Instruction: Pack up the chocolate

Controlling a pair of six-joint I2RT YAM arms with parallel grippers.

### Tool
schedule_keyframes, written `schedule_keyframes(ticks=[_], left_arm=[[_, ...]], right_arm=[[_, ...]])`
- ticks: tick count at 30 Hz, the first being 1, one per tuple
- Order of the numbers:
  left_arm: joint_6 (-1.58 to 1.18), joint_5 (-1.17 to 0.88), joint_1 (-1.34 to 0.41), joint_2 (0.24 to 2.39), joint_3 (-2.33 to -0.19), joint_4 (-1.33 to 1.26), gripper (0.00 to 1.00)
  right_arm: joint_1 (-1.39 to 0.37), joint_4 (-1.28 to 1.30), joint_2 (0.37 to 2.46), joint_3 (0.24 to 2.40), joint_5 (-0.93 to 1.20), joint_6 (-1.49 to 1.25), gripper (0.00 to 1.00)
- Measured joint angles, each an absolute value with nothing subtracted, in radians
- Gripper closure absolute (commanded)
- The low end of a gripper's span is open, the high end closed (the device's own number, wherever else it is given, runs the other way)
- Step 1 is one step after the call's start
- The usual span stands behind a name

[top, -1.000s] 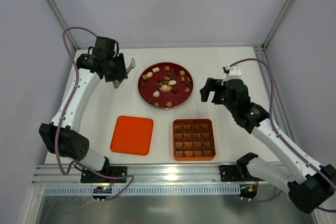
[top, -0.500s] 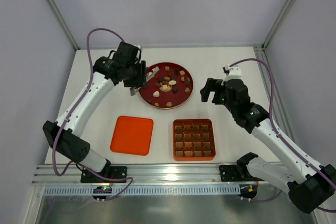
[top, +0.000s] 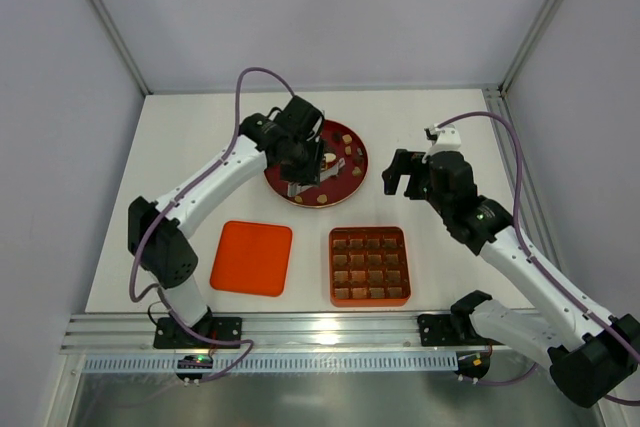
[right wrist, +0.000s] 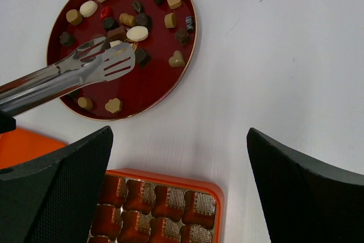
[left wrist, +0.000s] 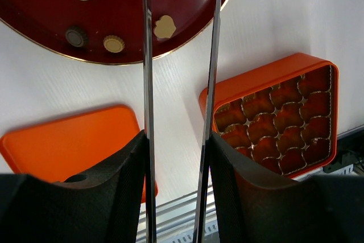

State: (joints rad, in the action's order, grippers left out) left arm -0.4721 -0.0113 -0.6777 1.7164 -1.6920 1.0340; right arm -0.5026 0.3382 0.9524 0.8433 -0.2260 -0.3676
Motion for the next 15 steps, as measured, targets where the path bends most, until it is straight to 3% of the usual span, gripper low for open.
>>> schedule_keyframes(ticks=[15], left_arm=[[-0.454, 0.018, -0.684, 1.871, -1.792, 1.022, 0.56]], right_arm=[[-0.503, 0.351, 0.925, 0.843, -0.244, -0.368, 0.00]])
